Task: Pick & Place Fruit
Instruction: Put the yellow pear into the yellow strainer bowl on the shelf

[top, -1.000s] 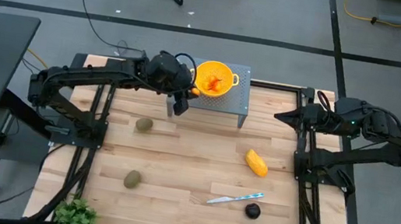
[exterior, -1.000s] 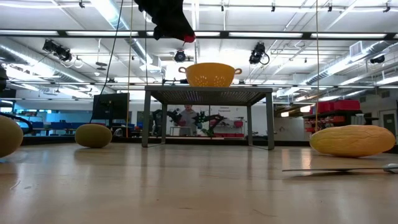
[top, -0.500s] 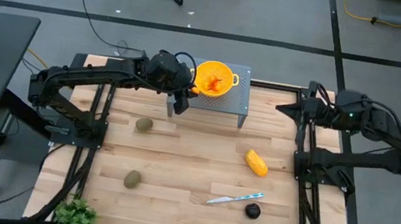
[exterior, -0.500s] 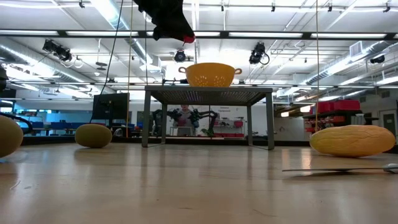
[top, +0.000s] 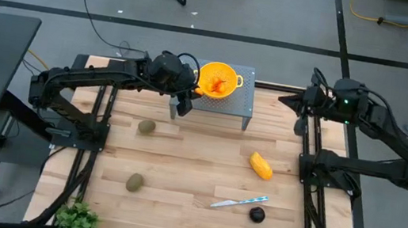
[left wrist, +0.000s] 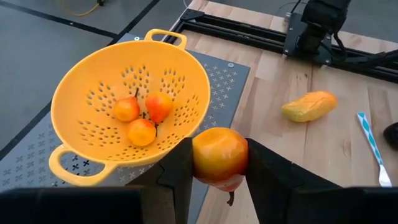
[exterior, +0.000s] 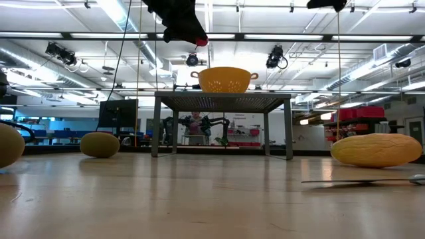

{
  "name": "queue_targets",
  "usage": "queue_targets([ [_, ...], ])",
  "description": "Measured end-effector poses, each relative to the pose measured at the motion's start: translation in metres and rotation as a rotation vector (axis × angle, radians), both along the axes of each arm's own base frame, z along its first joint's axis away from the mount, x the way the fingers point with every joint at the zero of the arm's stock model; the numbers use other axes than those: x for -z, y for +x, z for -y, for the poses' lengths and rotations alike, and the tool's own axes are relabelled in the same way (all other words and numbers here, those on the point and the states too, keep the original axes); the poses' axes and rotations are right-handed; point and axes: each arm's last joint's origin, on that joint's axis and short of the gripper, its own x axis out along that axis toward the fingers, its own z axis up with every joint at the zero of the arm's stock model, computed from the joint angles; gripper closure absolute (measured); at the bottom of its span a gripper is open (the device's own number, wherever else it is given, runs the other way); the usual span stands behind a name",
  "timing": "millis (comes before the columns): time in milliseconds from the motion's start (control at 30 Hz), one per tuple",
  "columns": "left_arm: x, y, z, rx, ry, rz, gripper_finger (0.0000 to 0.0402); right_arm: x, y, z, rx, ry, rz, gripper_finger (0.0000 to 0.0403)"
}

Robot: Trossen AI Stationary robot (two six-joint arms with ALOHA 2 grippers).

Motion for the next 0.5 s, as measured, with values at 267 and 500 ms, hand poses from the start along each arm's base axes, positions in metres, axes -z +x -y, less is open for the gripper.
queue_targets([
  [267, -0.007, 0.003, -0.003, 0.003, 0.037, 0.07, 0.0276, -0.006, 0.021, 0.013, 0.01, 0.039, 0.107, 0.0402],
  [500, -0.013, 0.002, -0.016, 0.043, 0.06, 0.142, 0.0268, 0.0, 0.038, 0.022, 0.022, 0.077, 0.101, 0.0402],
])
